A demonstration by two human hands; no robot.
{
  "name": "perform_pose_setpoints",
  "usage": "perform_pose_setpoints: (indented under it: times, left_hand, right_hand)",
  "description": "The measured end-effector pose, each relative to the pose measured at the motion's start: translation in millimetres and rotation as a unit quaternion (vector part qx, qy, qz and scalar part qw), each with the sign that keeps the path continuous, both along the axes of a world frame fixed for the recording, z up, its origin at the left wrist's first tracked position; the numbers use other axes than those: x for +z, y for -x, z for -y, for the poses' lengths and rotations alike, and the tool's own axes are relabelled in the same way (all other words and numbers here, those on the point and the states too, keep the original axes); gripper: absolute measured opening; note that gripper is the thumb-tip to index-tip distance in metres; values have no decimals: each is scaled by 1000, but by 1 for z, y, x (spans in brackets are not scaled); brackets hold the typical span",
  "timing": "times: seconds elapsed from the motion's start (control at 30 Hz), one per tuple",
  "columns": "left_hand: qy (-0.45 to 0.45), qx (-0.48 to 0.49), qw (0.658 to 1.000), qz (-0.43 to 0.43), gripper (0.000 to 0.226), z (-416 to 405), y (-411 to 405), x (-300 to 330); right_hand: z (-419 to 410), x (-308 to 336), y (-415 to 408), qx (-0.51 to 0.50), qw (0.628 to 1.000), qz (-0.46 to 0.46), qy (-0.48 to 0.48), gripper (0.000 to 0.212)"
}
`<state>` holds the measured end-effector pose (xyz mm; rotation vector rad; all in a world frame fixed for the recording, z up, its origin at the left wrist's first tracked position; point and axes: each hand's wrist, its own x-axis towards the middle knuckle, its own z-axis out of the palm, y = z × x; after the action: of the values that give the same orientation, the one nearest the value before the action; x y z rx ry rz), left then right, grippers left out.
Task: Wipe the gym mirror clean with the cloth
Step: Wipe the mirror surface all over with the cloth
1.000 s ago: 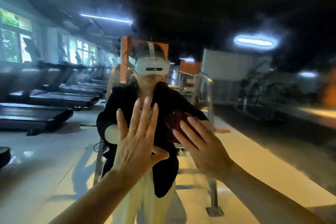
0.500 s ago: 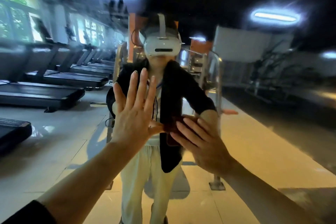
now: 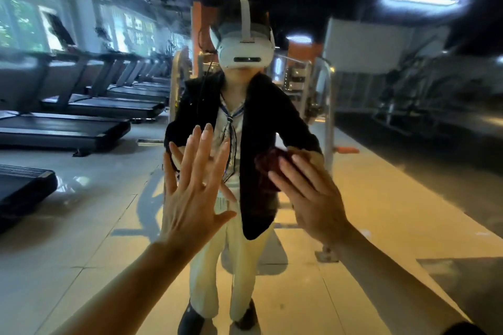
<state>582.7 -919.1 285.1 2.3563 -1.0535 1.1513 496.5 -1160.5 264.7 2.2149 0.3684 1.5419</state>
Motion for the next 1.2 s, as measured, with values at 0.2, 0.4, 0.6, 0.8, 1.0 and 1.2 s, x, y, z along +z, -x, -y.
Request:
perform_pose_setpoints:
  times: [0.2,0.4,0.6,0.8,1.0,1.2]
  left_hand:
    - [-14,4,999,-44,143,29,5,-23]
    - [-48,30,998,-34,158,36,1,-34]
    - [-63,58,996,-30,159,38,-3,-37]
    - [-69,66,995,-33,155,36,-1,-35]
    - [-78,83,993,-31,155,37,3,-35]
    - [-67,76,994,-31,153,35,6,-32]
  right_hand:
    - [8,-23,-1,3,995,-7,-100,40]
    - [36,-31,24,-18,991,-117,64,47]
    - [33,-31,24,1,986,12,-169,45]
    - [64,-43,41,-31,995,-88,39,70]
    - [47,-64,37,-24,990,-49,-129,53]
    - [65,-54,48,-32,996,-79,-12,65]
